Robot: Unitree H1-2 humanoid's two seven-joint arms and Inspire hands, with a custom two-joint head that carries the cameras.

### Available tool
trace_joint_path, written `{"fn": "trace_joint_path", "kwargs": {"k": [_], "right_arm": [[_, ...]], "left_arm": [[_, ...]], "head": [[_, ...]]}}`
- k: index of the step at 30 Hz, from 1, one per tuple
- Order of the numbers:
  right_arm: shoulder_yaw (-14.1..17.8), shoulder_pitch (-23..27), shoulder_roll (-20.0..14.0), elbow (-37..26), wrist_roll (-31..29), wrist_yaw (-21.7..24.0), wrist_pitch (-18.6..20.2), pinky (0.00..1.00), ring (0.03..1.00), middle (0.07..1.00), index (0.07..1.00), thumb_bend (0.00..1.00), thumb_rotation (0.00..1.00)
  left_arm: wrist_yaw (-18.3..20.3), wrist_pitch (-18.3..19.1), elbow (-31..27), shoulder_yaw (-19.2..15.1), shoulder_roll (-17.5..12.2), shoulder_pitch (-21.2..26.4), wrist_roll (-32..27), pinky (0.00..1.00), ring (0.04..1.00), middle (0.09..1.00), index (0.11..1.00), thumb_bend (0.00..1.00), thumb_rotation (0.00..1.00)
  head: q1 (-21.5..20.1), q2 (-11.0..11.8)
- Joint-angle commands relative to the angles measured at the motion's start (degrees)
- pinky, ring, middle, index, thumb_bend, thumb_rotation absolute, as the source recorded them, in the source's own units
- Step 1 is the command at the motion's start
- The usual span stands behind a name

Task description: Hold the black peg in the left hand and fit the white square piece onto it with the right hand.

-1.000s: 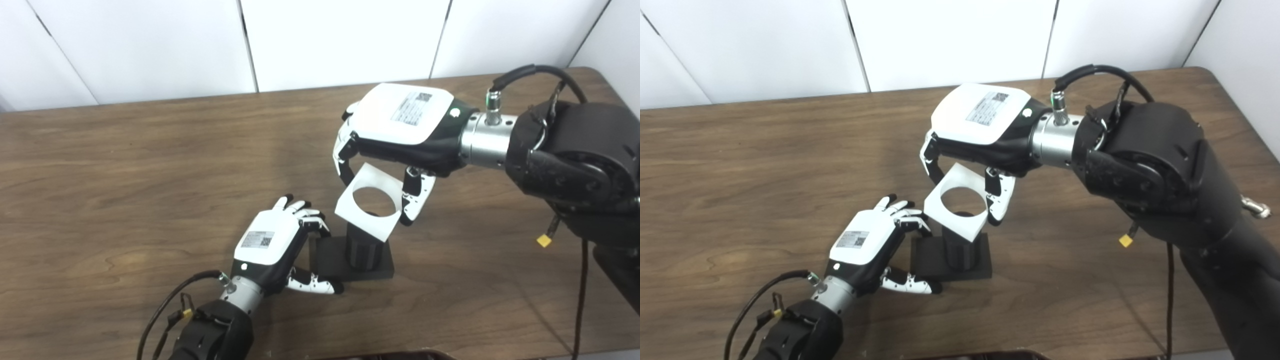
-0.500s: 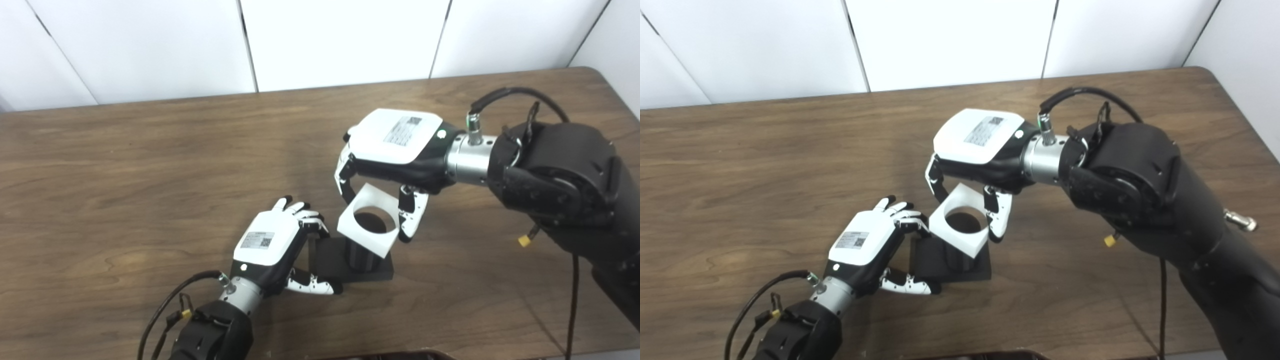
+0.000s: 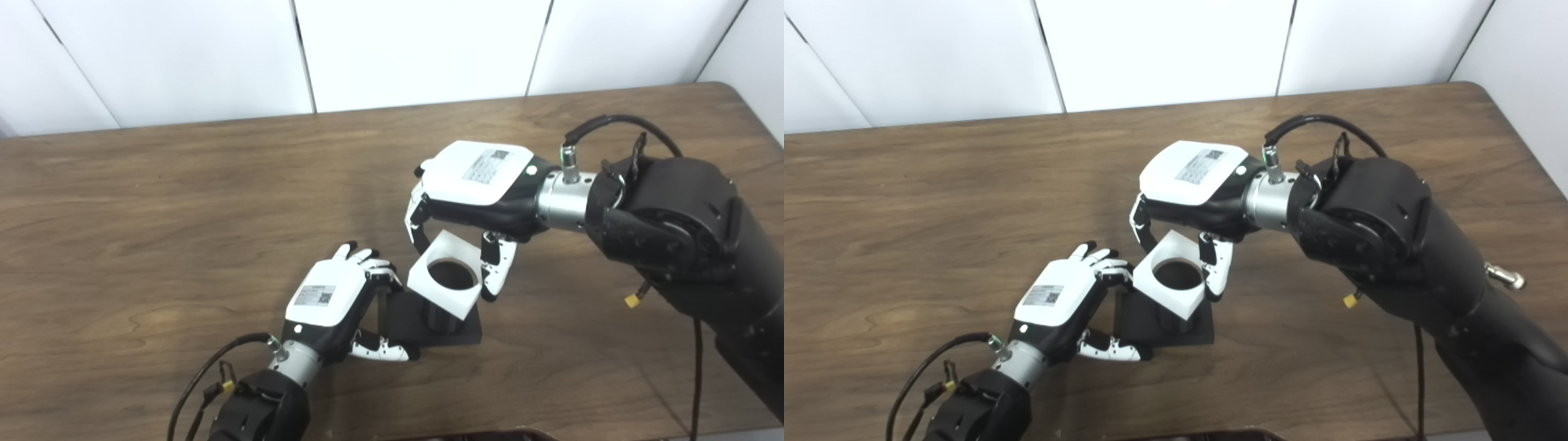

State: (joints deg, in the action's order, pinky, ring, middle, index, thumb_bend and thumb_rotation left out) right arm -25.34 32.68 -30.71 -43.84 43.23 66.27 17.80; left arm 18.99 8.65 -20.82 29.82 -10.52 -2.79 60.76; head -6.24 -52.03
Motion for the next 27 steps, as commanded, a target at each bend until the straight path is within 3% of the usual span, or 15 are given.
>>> {"fn": "trace_joint_path", "kwargs": {"k": [1, 27], "right_arm": [[0.54, 1.46, 0.27, -0.46, 0.72, 1.28, -0.13, 0.94, 0.827, 0.743, 0.484, 0.52, 0.13], [-0.03, -0.71, 1.13, 0.62, 1.56, 1.01, -1.47, 0.93, 0.827, 0.750, 0.484, 0.52, 0.13]], "left_arm": [[3.16, 0.32, 0.43, 0.49, -1.11, -0.90, 1.80, 1.00, 0.909, 0.810, 0.491, 0.50, 0.06], [5.27, 1.09, -0.71, 0.40, -0.38, -0.95, 2.39, 1.00, 0.918, 0.817, 0.491, 0.50, 0.06]], "head": [[-0.03, -0.16], [0.17, -0.70]]}}
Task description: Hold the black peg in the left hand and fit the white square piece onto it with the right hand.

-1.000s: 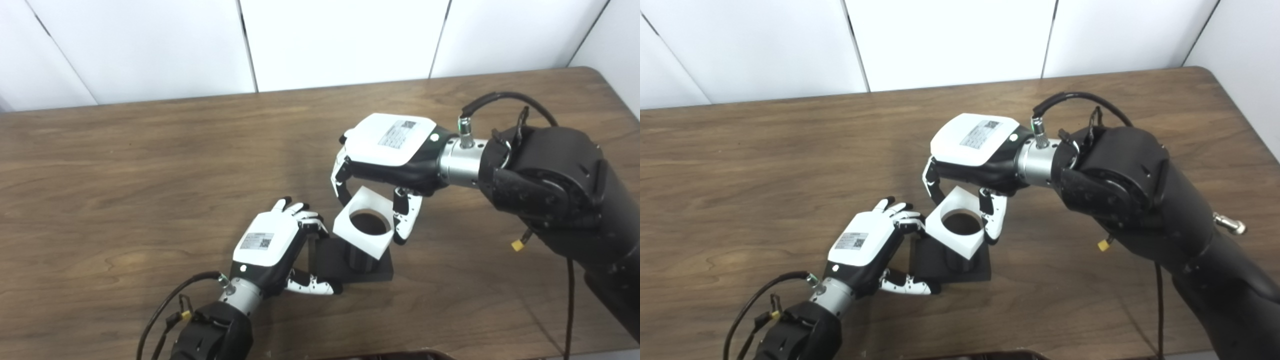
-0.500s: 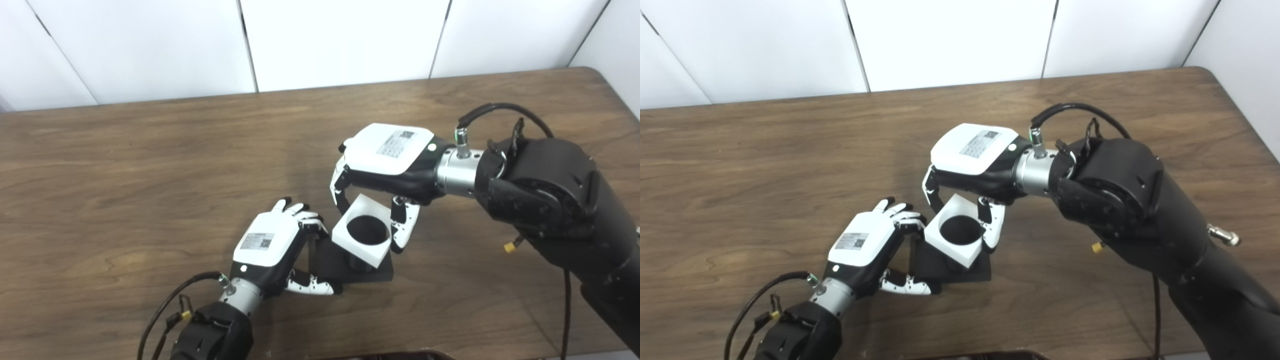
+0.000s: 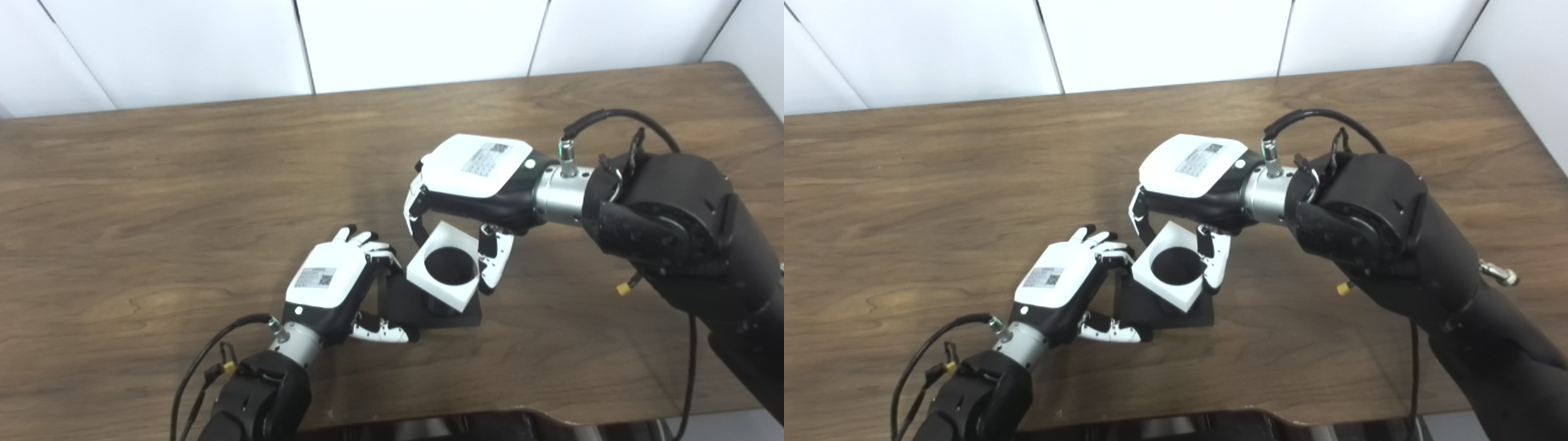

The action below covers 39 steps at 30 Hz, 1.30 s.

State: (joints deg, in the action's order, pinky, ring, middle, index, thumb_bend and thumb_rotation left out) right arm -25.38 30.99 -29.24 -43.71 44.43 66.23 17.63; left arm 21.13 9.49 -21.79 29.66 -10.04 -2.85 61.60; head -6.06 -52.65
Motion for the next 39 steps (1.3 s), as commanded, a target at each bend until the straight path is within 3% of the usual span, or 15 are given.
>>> {"fn": "trace_joint_path", "kwargs": {"k": [1, 12, 28, 29, 32, 35, 39], "right_arm": [[-0.01, 1.05, -0.36, 0.73, 0.54, 1.01, -1.39, 0.93, 0.827, 0.751, 0.484, 0.52, 0.13], [1.38, 0.28, -0.59, 3.18, 0.12, -1.18, -2.50, 0.94, 0.826, 0.745, 0.484, 0.52, 0.13], [1.25, 0.73, -0.92, 3.59, 0.48, -0.48, -3.19, 0.93, 0.830, 0.753, 0.491, 0.52, 0.15], [1.25, 0.91, -0.94, 3.47, 0.49, -0.24, -3.22, 0.92, 0.826, 0.754, 0.567, 0.76, 0.21], [1.44, 1.41, -0.89, 3.37, 0.25, 0.30, -3.05, 0.92, 0.827, 0.754, 0.637, 0.96, 0.34], [2.10, 1.87, -0.96, 3.13, -0.49, 0.51, -2.39, 0.91, 0.831, 0.760, 0.657, 1.00, 0.43], [3.01, 2.87, -0.92, 2.71, -1.53, 1.07, -1.42, 0.92, 0.841, 0.775, 0.670, 1.00, 0.45]], "left_arm": [[3.27, 0.32, 0.24, 0.58, -0.85, -0.87, 1.68, 1.00, 0.917, 0.816, 0.491, 0.50, 0.06], [3.89, 0.63, -0.25, 0.43, -0.68, -0.92, 1.86, 1.00, 0.918, 0.818, 0.491, 0.50, 0.06], [3.75, 0.44, -0.04, 0.37, -0.52, -0.81, 2.06, 1.00, 0.913, 0.816, 0.491, 0.50, 0.06], [3.82, 0.48, -0.02, 0.38, -0.51, -0.80, 2.08, 1.00, 0.913, 0.816, 0.491, 0.50, 0.06], [3.90, 0.50, 0.02, 0.35, -0.49, -0.79, 1.88, 1.00, 0.916, 0.818, 0.491, 0.50, 0.06], [3.92, 0.45, 0.05, 0.35, -0.51, -0.77, 1.88, 1.00, 0.917, 0.818, 0.491, 0.50, 0.06], [4.00, 0.56, 0.03, 0.34, -0.47, -0.72, 2.11, 1.00, 0.917, 0.816, 0.491, 0.50, 0.06]], "head": [[0.10, -0.14], [0.04, -0.32], [-0.22, -0.43], [-0.13, -0.43], [-0.13, -0.43], [-0.13, -0.43], [-0.09, -0.53]]}}
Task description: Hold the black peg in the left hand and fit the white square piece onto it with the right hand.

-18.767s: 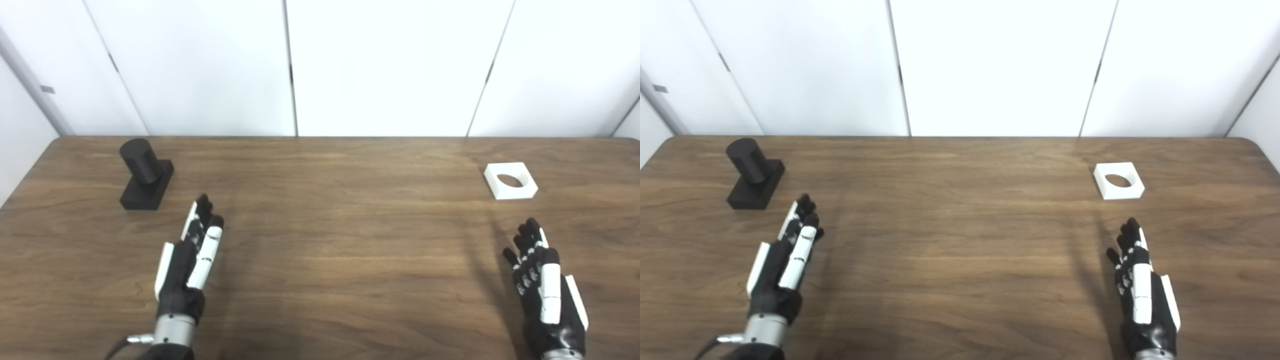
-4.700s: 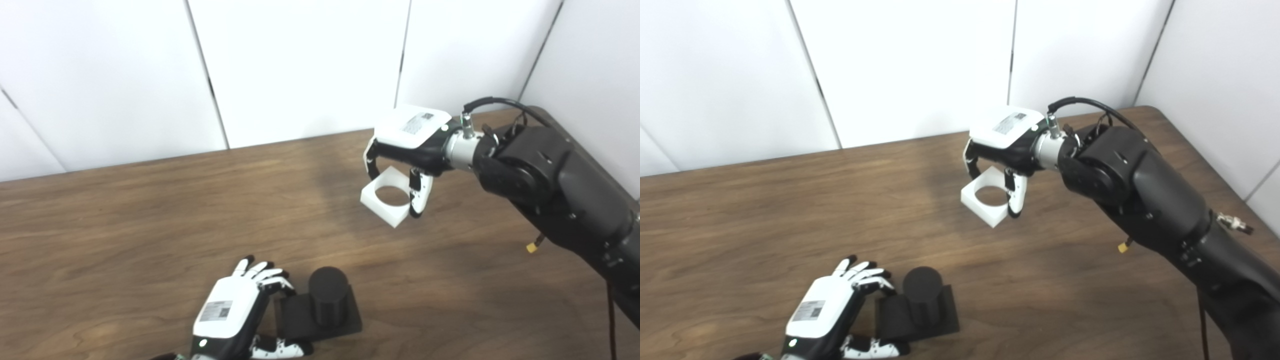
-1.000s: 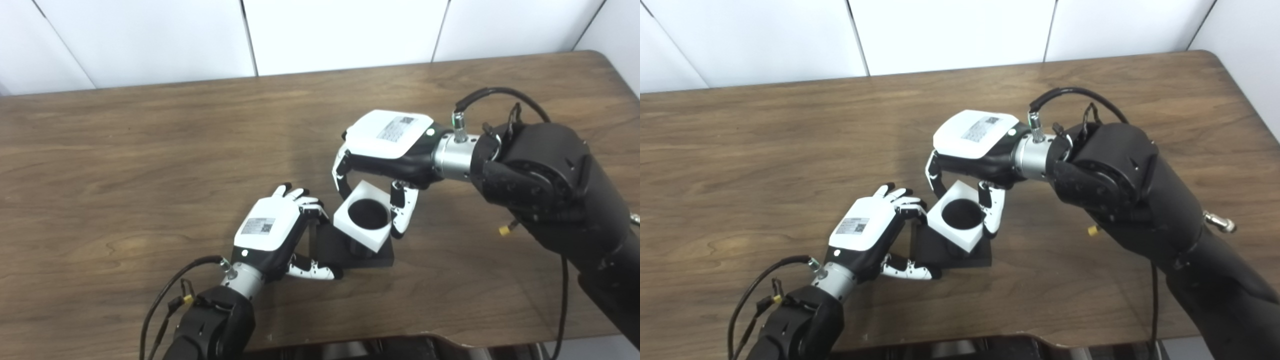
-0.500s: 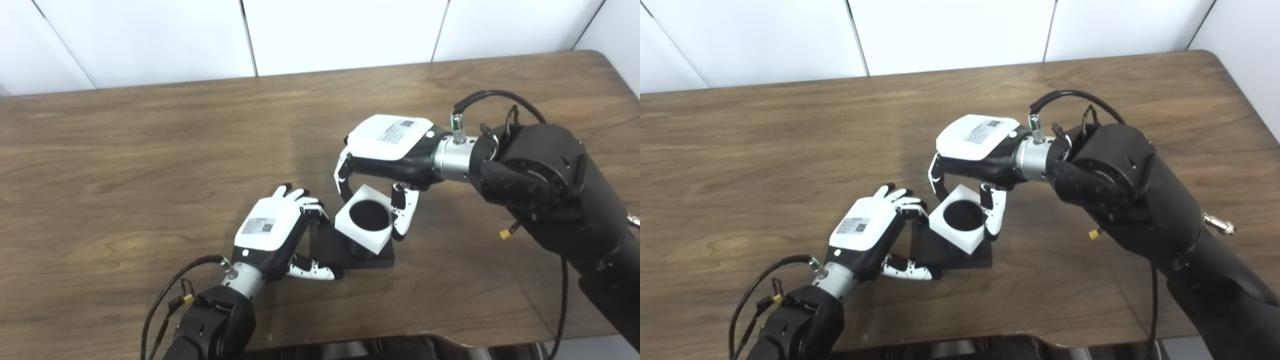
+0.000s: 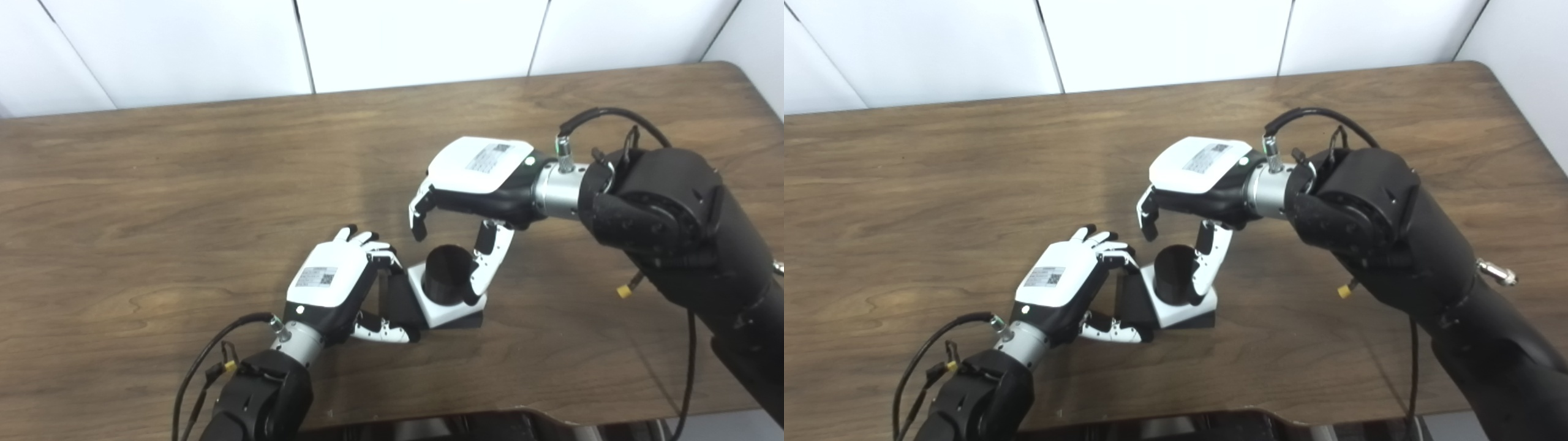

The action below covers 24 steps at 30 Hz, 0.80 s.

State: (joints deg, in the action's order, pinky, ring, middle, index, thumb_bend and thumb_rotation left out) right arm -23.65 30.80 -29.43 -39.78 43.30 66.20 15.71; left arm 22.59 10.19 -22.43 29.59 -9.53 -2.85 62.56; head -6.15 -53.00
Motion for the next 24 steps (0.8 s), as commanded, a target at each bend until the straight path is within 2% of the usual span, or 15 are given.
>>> {"fn": "trace_joint_path", "kwargs": {"k": [1, 11, 16, 17, 18, 20, 24], "right_arm": [[1.37, 3.41, -0.75, -1.27, -0.56, 1.32, 0.65, 0.92, 0.841, 0.777, 0.672, 1.00, 0.46], [1.79, 5.48, -1.12, -1.45, -0.67, 1.67, 1.26, 0.91, 0.842, 0.777, 0.696, 1.00, 0.45], [2.07, 5.46, -1.01, -1.51, -0.65, 1.18, 1.03, 0.89, 0.837, 0.772, 0.695, 1.00, 0.45], [2.11, 5.45, -0.98, -1.52, -0.66, 1.15, 1.03, 0.89, 0.837, 0.771, 0.693, 1.00, 0.45], [2.17, 5.41, -0.98, -1.45, -0.66, 0.97, 0.84, 0.89, 0.837, 0.770, 0.693, 1.00, 0.45], [2.24, 5.37, -0.98, -1.29, -0.68, 0.74, 0.53, 0.88, 0.832, 0.766, 0.683, 1.00, 0.46], [2.30, 5.24, -0.95, -0.97, -0.55, 0.35, 0.16, 0.87, 0.830, 0.763, 0.675, 1.00, 0.47]], "left_arm": [[2.47, -0.13, 0.69, 0.37, -0.96, -0.71, 1.11, 1.00, 0.915, 0.815, 0.491, 0.50, 0.06], [1.41, -0.34, 1.28, 0.27, -0.94, -0.60, 1.60, 1.00, 0.907, 0.810, 0.491, 0.50, 0.07], [1.40, 0.11, 1.05, 0.26, -0.91, -0.65, 3.95, 1.00, 0.909, 0.823, 0.497, 0.50, 0.09], [1.39, 0.28, 0.98, 0.19, -0.80, -0.72, 4.29, 1.00, 0.913, 0.838, 0.618, 0.62, 0.28], [1.04, 0.49, 0.96, 0.07, -0.60, -0.83, 4.82, 1.00, 0.914, 0.843, 0.659, 0.66, 0.35], [-0.55, 0.39, 1.16, -0.26, -0.27, -1.02, 5.51, 1.00, 0.914, 0.864, 0.746, 0.77, 0.43], [-3.93, 0.11, 1.94, -1.00, 0.33, -1.24, 6.58, 0.98, 0.916, 0.881, 0.818, 0.86, 0.50]], "head": [[-0.01, -0.18], [-0.09, 0.03], [0.01, -0.01], [0.06, -0.05], [0.06, -0.05], [0.05, -0.06], [0.20, -0.08]]}}
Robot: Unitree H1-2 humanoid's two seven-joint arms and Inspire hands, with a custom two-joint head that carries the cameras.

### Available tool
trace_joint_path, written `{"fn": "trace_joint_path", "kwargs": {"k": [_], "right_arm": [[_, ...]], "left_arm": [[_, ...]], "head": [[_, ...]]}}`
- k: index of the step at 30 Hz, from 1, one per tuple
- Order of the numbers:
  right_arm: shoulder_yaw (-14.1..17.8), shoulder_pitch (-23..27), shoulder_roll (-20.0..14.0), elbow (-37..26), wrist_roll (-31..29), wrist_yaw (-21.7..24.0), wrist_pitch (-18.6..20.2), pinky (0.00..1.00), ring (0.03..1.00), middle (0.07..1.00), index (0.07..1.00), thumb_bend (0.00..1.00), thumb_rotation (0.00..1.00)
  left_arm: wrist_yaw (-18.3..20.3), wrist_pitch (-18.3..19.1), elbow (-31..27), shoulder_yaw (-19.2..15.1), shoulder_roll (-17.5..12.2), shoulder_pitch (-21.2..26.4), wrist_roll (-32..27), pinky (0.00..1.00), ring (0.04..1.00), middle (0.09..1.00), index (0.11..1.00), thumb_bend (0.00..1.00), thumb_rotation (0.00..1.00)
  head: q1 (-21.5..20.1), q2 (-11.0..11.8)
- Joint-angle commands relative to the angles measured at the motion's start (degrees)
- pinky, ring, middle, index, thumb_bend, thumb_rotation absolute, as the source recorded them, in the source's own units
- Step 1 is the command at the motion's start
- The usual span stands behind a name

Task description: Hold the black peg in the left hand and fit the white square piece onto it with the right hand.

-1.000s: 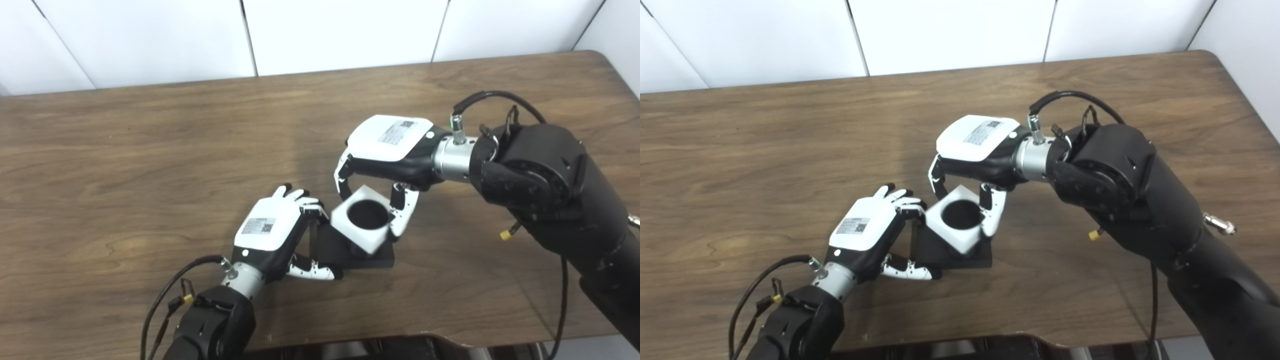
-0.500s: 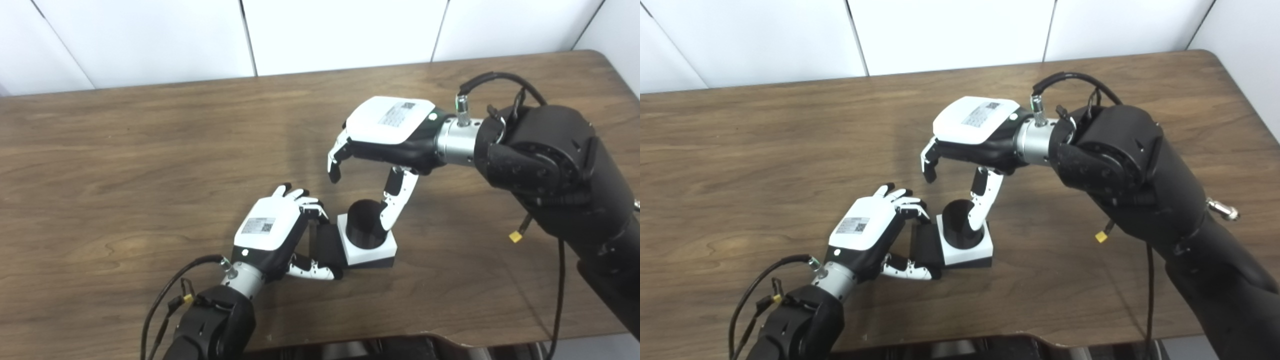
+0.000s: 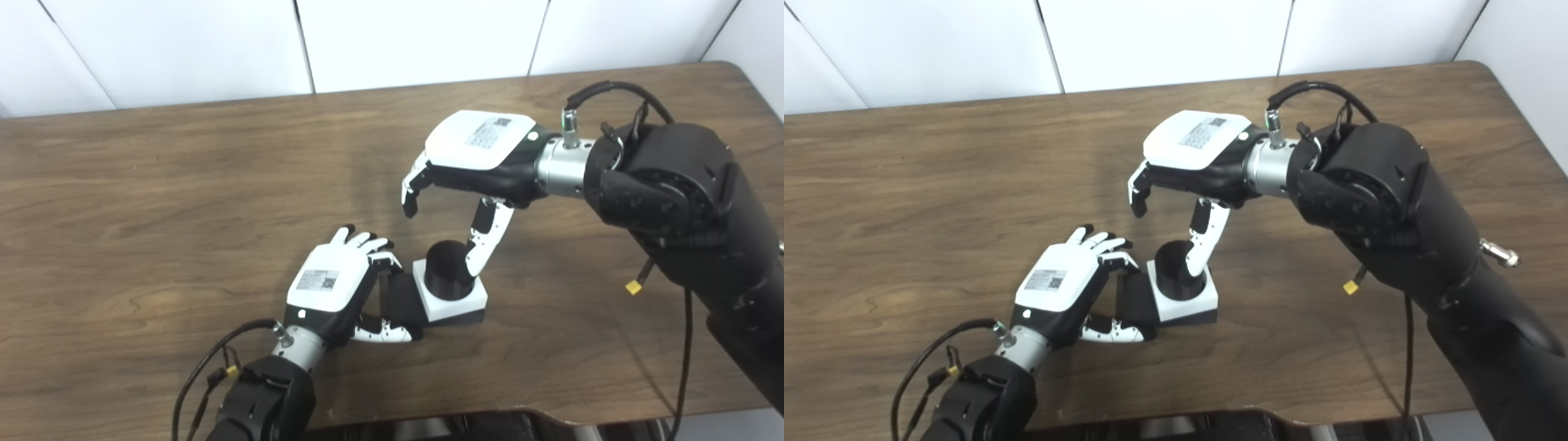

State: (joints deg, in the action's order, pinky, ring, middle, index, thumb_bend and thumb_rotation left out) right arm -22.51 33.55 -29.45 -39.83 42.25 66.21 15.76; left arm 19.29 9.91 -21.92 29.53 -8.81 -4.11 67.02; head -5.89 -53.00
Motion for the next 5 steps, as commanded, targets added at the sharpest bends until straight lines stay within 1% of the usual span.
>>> {"fn": "trace_joint_path", "kwargs": {"k": [1, 2, 3, 5], "right_arm": [[1.23, 2.42, -0.91, -0.88, 0.49, 0.23, 0.11, 0.87, 0.830, 0.763, 0.673, 1.00, 0.47], [1.31, 2.30, -0.82, -0.78, 0.51, 0.01, 0.09, 0.87, 0.830, 0.762, 0.671, 1.00, 0.47], [1.32, 2.20, -0.66, -0.61, 0.59, -0.24, 0.06, 0.87, 0.829, 0.761, 0.668, 1.00, 0.47], [1.26, 2.06, -0.37, -0.22, 0.79, -0.72, -0.19, 0.88, 0.825, 0.758, 0.666, 1.00, 0.47]], "left_arm": [[-1.06, 0.47, 1.53, -1.19, -0.19, -0.04, 2.11, 0.99, 0.916, 0.886, 0.827, 0.89, 0.51], [-1.04, 0.76, 1.57, -1.74, 0.12, -0.05, 1.30, 0.99, 0.919, 0.893, 0.835, 0.92, 0.52], [0.07, 1.71, 1.29, -2.89, 0.75, -0.01, -0.91, 1.00, 0.924, 0.904, 0.847, 0.96, 0.51], [3.38, 4.04, 0.32, -5.57, 1.92, 0.27, -6.44, 1.00, 0.939, 0.927, 0.876, 0.99, 0.46]], "head": [[-0.06, -0.08], [0.41, -0.06], [0.78, 0.00], [1.00, -0.11]]}}
